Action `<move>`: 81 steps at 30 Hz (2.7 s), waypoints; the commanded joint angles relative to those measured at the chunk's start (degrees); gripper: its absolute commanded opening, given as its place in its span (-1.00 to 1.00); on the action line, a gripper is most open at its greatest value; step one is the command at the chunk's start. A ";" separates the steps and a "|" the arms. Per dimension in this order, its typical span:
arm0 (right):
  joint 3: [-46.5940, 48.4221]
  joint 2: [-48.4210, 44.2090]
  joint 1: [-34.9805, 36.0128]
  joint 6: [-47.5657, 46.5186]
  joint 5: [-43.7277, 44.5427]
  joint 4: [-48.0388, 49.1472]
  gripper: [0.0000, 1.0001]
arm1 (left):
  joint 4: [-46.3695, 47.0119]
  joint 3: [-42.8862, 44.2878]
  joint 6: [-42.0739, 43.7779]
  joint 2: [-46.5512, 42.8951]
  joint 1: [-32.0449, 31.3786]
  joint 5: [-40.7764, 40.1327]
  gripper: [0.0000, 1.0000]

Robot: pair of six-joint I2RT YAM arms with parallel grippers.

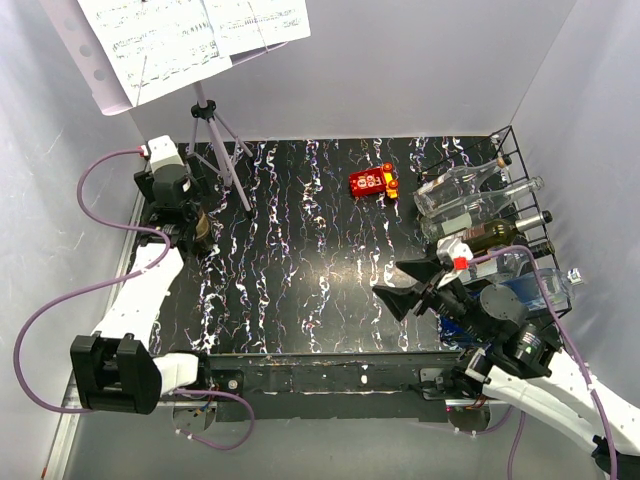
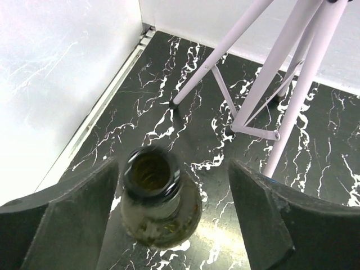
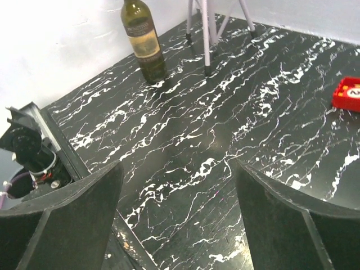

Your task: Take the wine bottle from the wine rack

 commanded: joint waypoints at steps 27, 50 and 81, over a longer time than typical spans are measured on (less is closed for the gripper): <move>52.12 44.61 -9.64 22.90 47.62 -33.92 0.89 | -22.91 -5.59 -6.54 -29.52 -2.89 66.11 0.96; 55.82 68.16 -52.29 22.73 28.63 -17.06 0.37 | -16.05 -15.09 -10.23 -32.16 -10.54 61.28 0.96; 53.27 80.57 -61.00 29.94 24.06 -1.50 0.29 | -16.40 -14.13 -10.05 -31.63 -10.63 59.26 0.96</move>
